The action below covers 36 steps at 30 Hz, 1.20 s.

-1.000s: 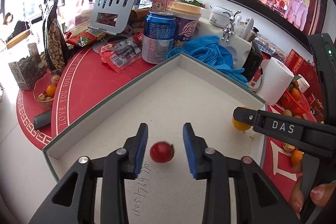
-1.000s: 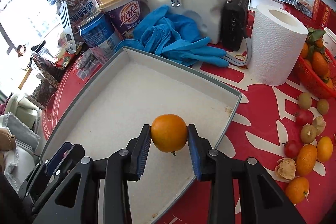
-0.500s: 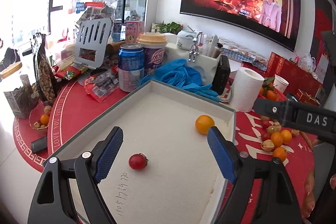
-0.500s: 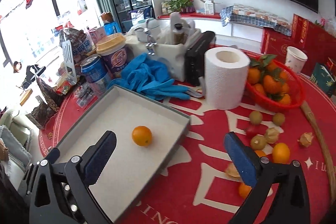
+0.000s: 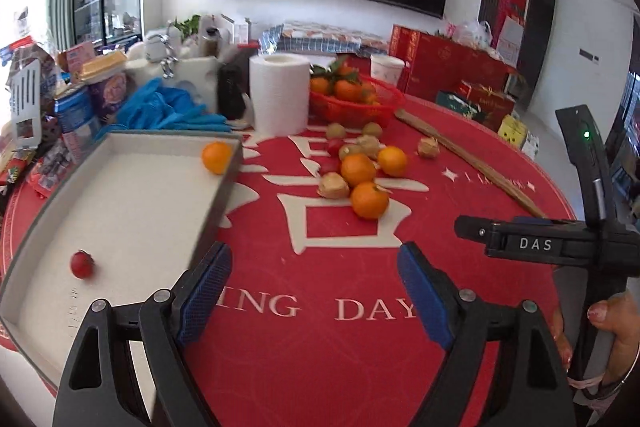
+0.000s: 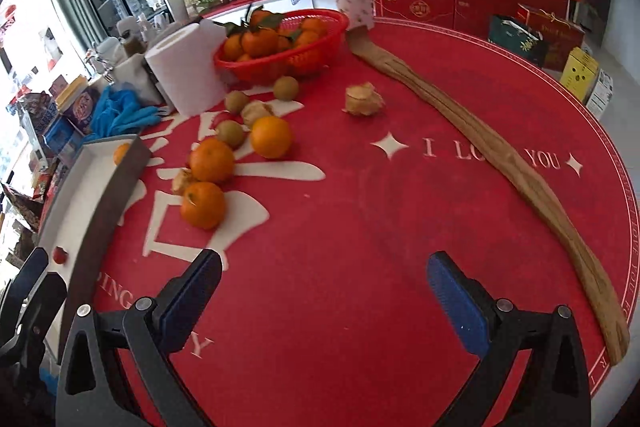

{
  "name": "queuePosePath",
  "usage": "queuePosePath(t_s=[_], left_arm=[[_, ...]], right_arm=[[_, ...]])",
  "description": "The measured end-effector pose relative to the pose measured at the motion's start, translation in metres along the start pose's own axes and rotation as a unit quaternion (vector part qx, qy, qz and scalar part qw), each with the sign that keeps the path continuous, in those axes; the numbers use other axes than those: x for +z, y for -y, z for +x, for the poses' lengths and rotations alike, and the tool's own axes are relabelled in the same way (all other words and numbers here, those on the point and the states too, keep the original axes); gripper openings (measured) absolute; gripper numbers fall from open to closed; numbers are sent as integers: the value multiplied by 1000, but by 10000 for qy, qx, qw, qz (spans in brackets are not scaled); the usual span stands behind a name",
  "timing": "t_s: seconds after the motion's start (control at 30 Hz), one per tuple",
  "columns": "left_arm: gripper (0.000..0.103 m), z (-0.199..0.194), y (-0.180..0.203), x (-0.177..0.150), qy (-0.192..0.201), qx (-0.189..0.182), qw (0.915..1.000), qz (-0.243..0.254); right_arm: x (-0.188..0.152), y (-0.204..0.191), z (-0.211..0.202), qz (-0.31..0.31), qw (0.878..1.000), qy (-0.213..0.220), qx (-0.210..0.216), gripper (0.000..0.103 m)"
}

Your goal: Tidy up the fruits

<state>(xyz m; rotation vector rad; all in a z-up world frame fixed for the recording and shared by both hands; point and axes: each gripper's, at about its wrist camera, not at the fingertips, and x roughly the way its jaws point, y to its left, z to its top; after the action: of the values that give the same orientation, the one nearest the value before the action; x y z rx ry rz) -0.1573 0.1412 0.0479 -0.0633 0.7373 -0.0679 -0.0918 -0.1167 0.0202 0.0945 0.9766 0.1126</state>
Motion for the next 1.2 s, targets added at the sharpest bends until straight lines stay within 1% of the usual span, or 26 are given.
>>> queuePosePath(t_s=[0.1, 0.13, 0.17, 0.2, 0.3, 0.37, 0.4, 0.5, 0.53, 0.67, 1.2], left_arm=[[87, 22, 16, -3, -352, 166, 9992, 109], [87, 27, 17, -3, -437, 188, 9988, 81], [87, 34, 17, -3, -538, 195, 9984, 20], [87, 39, 16, -2, -631, 182, 9978, -39], [87, 55, 14, -2, -926, 100, 9955, -185], [87, 64, 13, 1, -1045, 74, 9943, -212], [87, 66, 14, 2, -1004, 130, 9947, -161], [88, 71, 19, 1, -931, 272, 9953, 56], [89, 72, 20, 0, -965, 318, 9947, 131], [103, 78, 23, 2, -1089, 234, 9934, 254], [103, 76, 22, 4, -1100, 235, 9933, 260]], right_arm=[[-9, 18, 4, 71, 9998, -49, -170, 103], [-11, 23, 7, 82, 9998, -73, -191, 103], [-12, 24, 6, 39, 9998, -5, -204, 103], [-14, 24, 4, -57, 9995, 94, -290, 103], [-14, 20, 7, -241, 9987, 141, -434, 103], [-15, 16, 11, -397, 9973, 145, -593, 103], [-14, 12, 14, -492, 9963, 115, -696, 103], [-16, 16, 12, -548, 9965, 132, -620, 103], [-17, 17, 12, -560, 9965, 132, -611, 103], [-18, 17, 13, -563, 9964, 147, -611, 103], [-17, 17, 14, -545, 9964, 151, -639, 103]])
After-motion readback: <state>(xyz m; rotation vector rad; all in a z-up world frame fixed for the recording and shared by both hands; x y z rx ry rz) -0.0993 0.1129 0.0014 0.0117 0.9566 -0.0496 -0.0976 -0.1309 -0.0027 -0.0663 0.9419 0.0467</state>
